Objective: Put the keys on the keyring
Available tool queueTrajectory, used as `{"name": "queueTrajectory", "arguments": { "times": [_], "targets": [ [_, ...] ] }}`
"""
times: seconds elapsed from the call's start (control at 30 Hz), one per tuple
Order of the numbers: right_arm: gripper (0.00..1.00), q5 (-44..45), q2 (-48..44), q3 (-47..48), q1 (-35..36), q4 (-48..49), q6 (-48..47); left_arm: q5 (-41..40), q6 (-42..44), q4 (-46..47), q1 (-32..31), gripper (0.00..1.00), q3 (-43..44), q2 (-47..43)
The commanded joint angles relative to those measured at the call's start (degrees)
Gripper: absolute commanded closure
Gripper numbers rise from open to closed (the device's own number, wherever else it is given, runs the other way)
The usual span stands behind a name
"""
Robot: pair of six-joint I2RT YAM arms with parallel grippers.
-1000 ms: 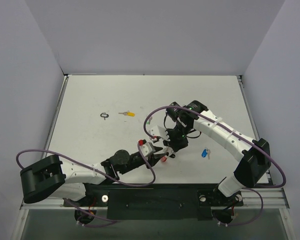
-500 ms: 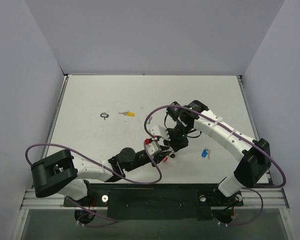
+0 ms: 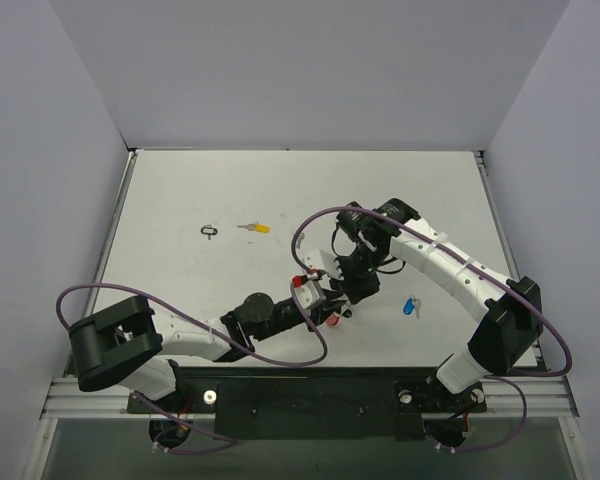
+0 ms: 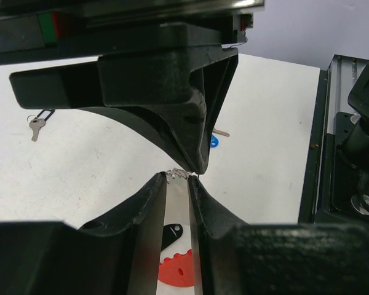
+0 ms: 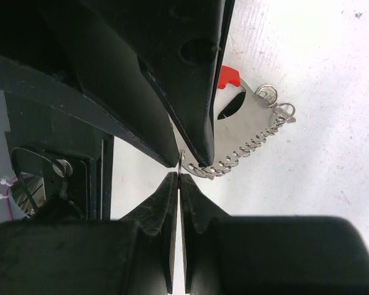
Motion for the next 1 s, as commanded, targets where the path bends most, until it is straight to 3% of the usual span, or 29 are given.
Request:
{"name": "queueTrajectory", "arguments": {
  "times": [0.0,0.2,0.97],
  "targets": [
    [1.00,-2.37,-0.66,1.57,-0.15,-0.91,1.48,1.47,1.46,4.24,-0.40,0.69,0.97,0.06],
    [1.00,-5.71,-1.28,0.96,-1.82,-1.00,0.69,0.15,-2.84,15.06,0.39,0.67,-4.57,-0.82],
    [1.00,-8.09,-1.72,0.52,-2.35,-1.00,-0.10,3.05,-2.41,10.07,1.09,0.68,-1.42,0.93]
  ]
}}
